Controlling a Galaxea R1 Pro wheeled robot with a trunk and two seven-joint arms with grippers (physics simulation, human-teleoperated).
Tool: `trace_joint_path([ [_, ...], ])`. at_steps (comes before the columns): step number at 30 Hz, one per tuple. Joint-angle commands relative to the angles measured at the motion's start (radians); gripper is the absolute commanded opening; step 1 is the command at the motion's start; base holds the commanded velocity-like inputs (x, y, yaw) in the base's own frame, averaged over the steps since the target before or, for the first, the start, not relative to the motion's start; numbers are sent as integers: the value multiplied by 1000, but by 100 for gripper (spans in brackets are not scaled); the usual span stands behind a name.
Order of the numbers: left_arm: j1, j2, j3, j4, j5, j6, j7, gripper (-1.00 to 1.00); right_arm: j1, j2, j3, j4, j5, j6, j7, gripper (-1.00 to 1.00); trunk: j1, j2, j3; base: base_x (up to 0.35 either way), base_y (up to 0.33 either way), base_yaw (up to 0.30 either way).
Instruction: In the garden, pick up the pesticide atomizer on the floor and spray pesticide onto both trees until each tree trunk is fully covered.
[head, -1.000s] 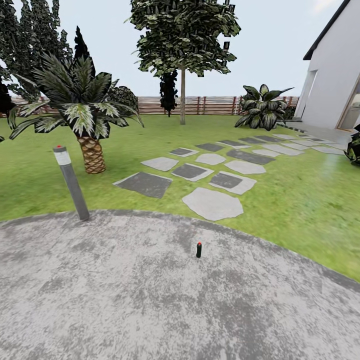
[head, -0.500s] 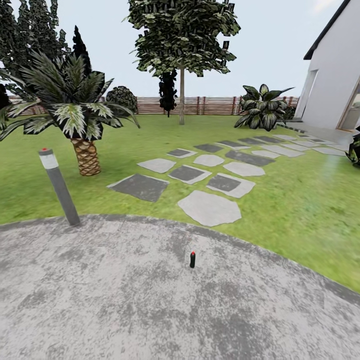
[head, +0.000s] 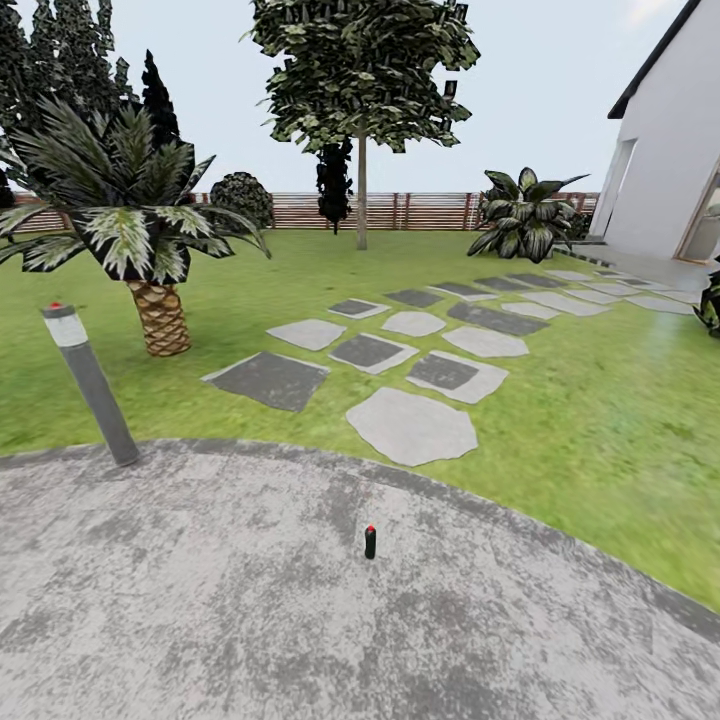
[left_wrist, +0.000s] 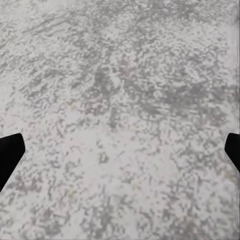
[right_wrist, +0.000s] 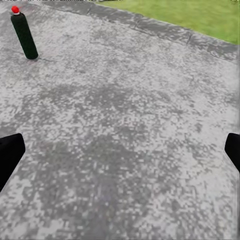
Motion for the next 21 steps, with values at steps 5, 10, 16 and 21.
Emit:
trace_joint_path([
  [5,0,-1,0,0,0,-1,0,100,0,0,0,0,0,0,0,100,0,0,0,238,-201,0],
  [10,0,-1,0,0,0,-1,0,100,0,0,1,0,0,0,0,100,0,0,0,223,-220,0],
  [16,0,-2,0,0,-1,-1,0,100,0,0,2,0,0,0,0,100,0,0,0,183,-232,0],
  [21,0,-2,0,0,0,-1,0,100,0,0,2,1,0,0,0,100,0,0,0,175,-237,0],
])
